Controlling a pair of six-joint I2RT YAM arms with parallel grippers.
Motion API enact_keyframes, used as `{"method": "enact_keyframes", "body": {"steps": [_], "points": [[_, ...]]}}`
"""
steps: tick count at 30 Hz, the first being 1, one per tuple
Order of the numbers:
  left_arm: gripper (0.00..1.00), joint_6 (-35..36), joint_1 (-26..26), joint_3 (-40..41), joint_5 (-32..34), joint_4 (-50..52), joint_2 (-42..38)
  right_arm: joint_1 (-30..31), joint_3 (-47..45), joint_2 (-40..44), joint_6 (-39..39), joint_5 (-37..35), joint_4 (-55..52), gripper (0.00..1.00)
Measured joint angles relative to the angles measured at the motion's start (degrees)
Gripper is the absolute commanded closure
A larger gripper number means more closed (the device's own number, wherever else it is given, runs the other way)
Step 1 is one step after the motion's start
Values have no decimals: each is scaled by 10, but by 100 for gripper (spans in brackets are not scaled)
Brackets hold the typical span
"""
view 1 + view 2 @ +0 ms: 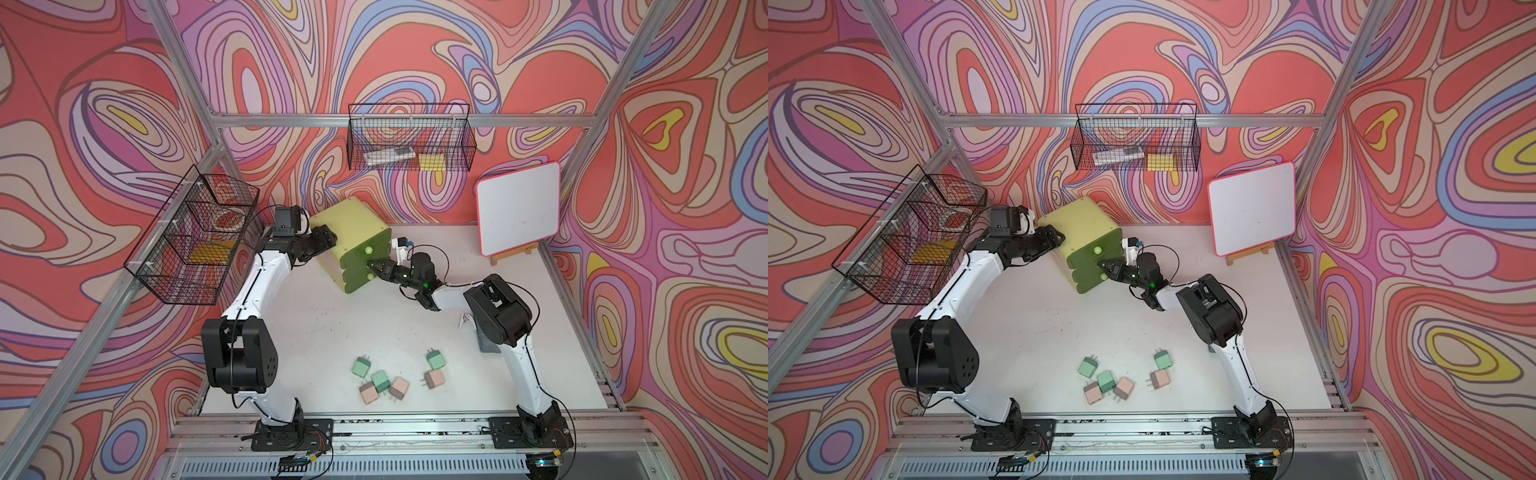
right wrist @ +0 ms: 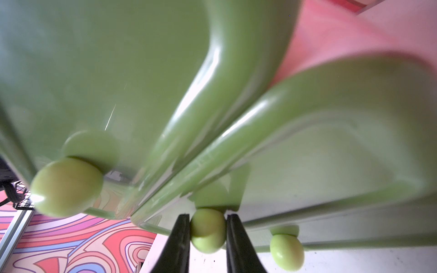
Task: Place the plugs into the drawer by color
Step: Open the drawer in the storage box.
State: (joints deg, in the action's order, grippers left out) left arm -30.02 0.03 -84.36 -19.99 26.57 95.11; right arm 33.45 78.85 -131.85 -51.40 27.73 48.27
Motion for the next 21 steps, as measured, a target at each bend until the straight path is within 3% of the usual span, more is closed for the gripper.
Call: {"method": "enact_keyframes", "body": {"steps": [7, 21], "points": [[26, 0, 0, 0, 0, 0, 0, 0, -12, 5, 1, -2, 5, 89], [25, 0, -1, 0, 1, 0, 0, 0, -127, 90, 11, -13, 5, 90]]}}
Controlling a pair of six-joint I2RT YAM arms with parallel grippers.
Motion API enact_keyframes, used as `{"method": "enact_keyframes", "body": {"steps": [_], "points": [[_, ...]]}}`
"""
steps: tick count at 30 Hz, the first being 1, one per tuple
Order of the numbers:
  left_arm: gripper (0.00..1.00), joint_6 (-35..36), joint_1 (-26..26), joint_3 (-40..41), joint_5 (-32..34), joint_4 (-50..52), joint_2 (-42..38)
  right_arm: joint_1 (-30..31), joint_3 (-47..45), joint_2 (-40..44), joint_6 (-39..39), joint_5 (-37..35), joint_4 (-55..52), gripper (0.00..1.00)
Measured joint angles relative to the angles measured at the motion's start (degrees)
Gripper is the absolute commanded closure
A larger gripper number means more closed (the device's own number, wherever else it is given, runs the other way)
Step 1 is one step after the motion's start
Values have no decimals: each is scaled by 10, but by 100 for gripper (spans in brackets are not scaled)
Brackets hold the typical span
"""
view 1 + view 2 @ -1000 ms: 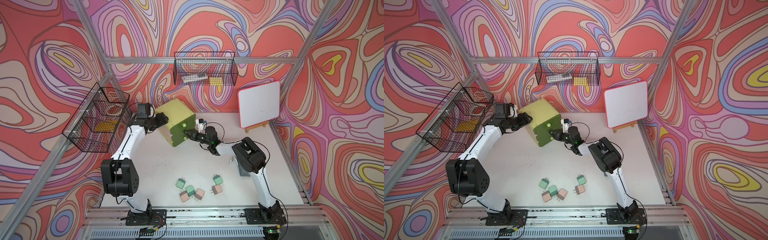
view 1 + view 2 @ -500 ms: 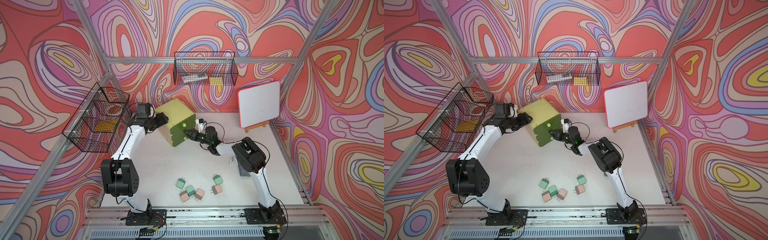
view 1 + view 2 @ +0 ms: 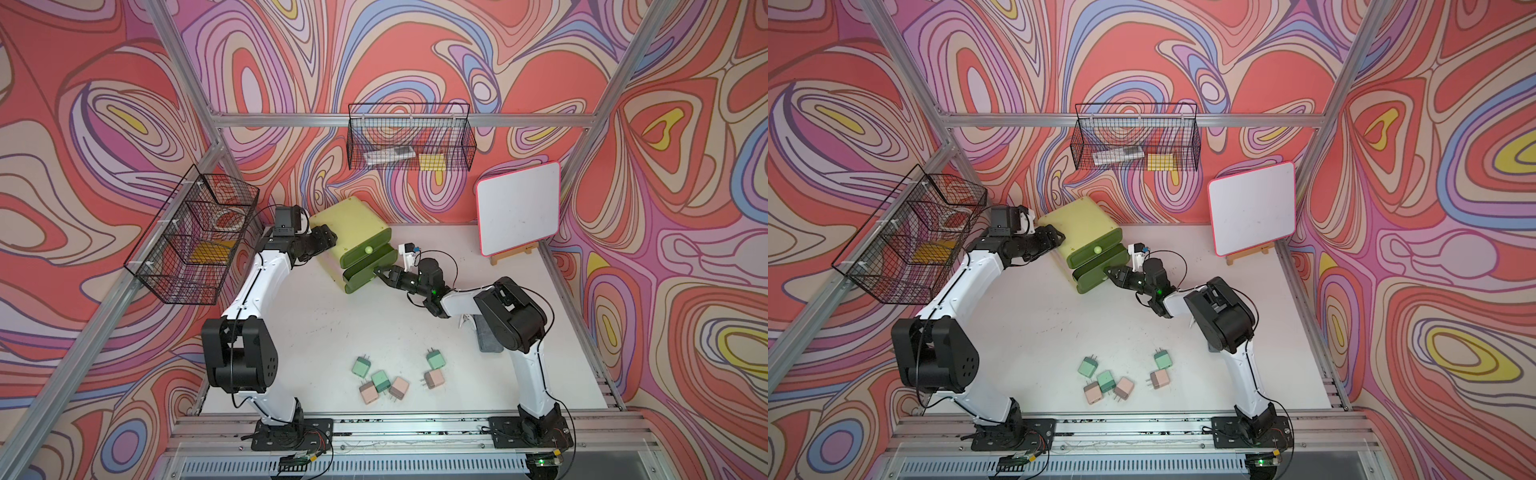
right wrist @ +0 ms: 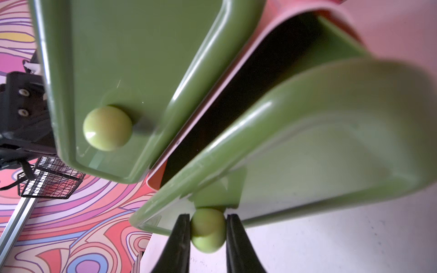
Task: Place the plugs into the drawer by color
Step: Open the drawer in the storage box.
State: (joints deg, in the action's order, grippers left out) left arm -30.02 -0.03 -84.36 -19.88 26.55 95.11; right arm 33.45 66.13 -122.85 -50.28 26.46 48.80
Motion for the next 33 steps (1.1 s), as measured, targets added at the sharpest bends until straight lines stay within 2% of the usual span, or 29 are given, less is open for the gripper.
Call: {"method": "enact_keyframes", "body": {"steps": [13, 25, 33], "points": [[24, 0, 0, 2, -1, -4, 0, 4, -138, 121, 26, -21, -18, 89], [24, 0, 0, 3, -3, -6, 0, 10, -165, 129, 42, -33, -19, 86], [23, 0, -1, 3, -3, -7, 0, 11, -172, 129, 57, -36, -23, 71]]}}
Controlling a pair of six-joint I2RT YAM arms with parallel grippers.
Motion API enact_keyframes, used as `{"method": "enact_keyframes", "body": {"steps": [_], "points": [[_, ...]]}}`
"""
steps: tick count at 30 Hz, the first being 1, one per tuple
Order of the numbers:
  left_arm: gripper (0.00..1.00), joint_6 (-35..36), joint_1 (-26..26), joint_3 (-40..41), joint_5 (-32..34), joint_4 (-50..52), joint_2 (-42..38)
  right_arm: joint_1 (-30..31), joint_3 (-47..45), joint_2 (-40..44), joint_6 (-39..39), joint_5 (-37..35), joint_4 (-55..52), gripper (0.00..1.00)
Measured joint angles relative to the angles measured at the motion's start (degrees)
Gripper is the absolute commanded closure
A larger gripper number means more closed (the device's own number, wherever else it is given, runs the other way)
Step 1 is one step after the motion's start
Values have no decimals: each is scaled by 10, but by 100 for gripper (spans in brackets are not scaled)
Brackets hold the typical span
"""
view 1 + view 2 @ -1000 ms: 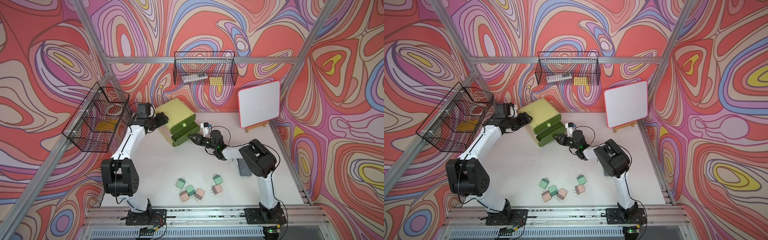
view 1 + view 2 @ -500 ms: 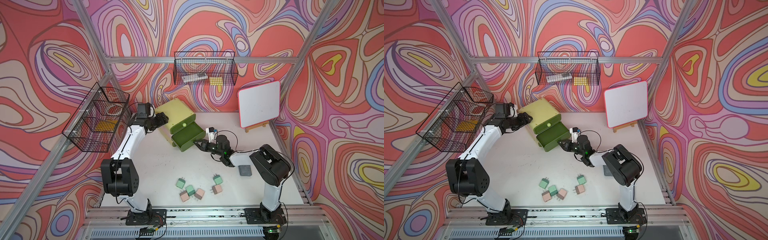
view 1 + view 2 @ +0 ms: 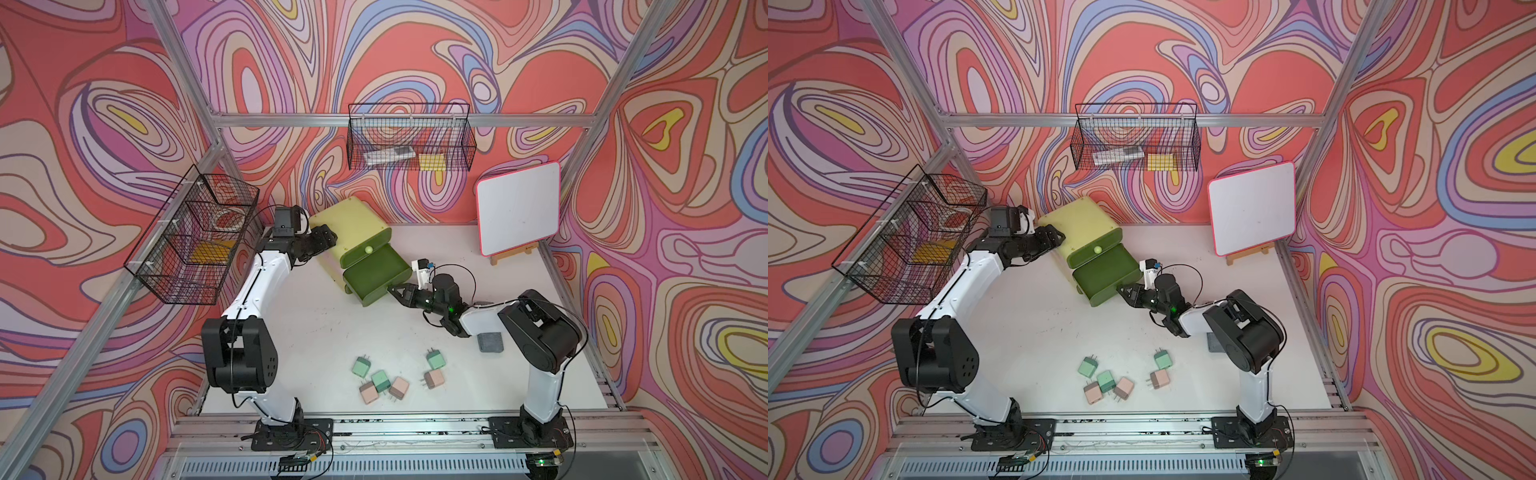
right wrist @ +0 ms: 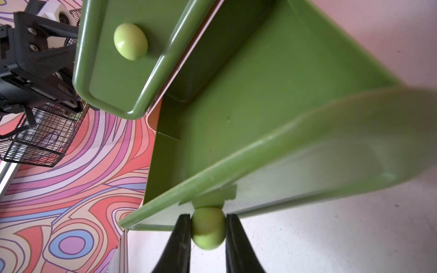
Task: Place the plugs into the drawer by color
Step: Open the drawer in the storage box, then adjust the storage box at the center of the board.
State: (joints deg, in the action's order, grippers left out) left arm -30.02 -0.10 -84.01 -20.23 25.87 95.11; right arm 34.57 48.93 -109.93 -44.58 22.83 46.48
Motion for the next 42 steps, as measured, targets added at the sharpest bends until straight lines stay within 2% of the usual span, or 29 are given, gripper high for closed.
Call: {"method": "enact_keyframes", "body": {"steps": [9, 13, 18, 21, 25, 30, 35, 42], "points": [[22, 0, 0, 0, -2, 0, 0, 0, 7, 27, 44, -10, -87, 43], [21, 0, 0, 0, -1, 0, -1, 0, 20, 85, 97, -23, -163, 36], [15, -5, 0, 14, 28, 0, -30, -15, 87, 113, 153, -29, -209, 34], [14, -10, -2, 24, 49, -6, -59, -47, 150, 80, 158, -7, -202, 33], [12, -15, -7, 23, 54, -25, -68, -94, 262, -10, 146, 29, -187, 30], [11, -16, -7, 19, 39, -27, -35, -121, 393, -115, 130, 76, -193, 23], [13, -22, -7, -3, 14, -27, 8, -122, 508, -194, 114, 127, -209, 22], [14, -43, -4, -14, -33, -36, 26, -120, 534, -213, 87, 181, -207, 26]]}}
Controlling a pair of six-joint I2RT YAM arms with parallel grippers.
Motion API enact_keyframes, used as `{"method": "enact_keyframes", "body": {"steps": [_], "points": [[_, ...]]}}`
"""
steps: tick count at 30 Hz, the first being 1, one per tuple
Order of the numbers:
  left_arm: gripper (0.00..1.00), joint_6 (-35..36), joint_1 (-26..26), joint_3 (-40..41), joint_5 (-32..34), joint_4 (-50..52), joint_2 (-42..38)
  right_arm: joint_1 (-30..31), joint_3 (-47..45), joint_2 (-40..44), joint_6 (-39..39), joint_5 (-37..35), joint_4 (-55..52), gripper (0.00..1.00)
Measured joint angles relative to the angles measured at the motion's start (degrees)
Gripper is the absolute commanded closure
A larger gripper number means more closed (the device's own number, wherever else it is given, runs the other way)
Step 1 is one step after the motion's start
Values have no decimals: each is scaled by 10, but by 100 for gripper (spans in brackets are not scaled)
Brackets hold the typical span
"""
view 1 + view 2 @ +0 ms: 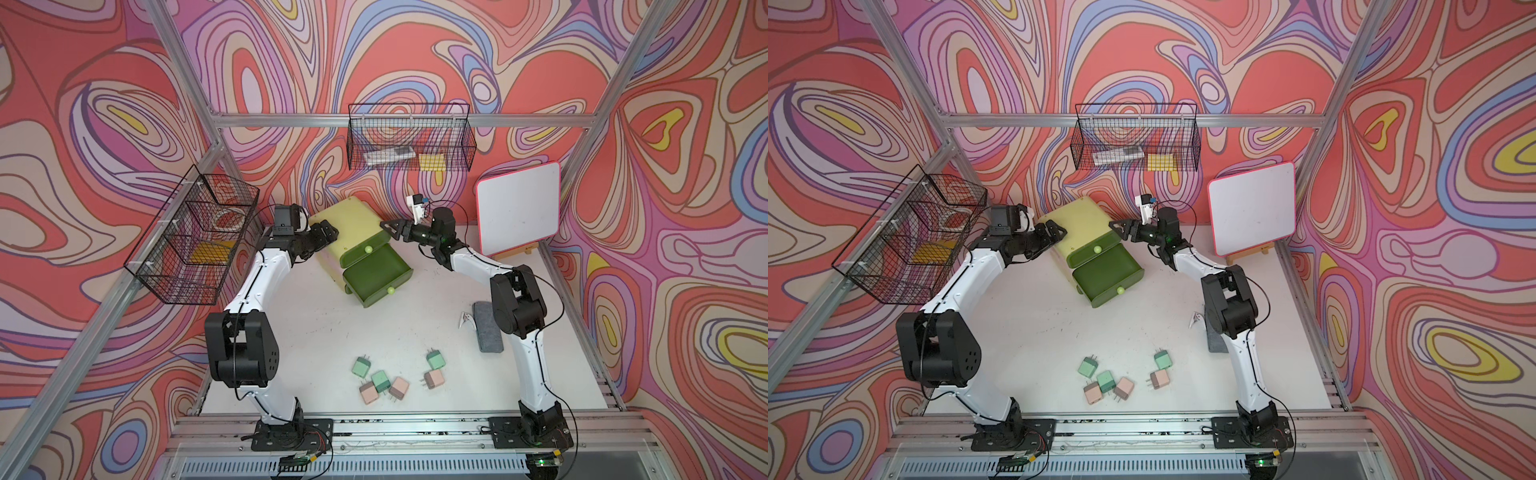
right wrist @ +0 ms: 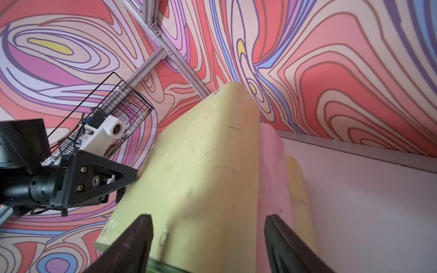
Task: Place the plugs into the drawer by color
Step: Adjust the storage box at the center of the board.
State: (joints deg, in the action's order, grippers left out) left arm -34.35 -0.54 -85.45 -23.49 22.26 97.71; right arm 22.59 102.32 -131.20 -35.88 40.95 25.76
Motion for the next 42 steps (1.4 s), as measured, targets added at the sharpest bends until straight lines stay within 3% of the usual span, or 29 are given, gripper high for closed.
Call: {"method": "enact_keyframes", "body": {"steps": [11, 21, 24, 30, 36, 42], "points": [[17, 3, 28, -1, -7, -6, 9, 2, -128, 76, 7, 18, 26, 34], [16, 18, 43, -4, -1, -3, 9, 8, -224, 149, 26, -1, 28, 35], [16, 29, 47, -12, 7, 12, 8, 14, -237, 167, 47, -17, -3, 29], [15, 55, 56, -13, 34, 48, -15, 30, -271, 270, 130, -122, -179, 27], [16, 77, 57, -12, 61, 57, -41, 45, -376, 421, 161, -272, -338, 28], [16, 80, 58, -5, 61, 57, -42, 172, -454, 473, 133, -402, -496, 29]]}}
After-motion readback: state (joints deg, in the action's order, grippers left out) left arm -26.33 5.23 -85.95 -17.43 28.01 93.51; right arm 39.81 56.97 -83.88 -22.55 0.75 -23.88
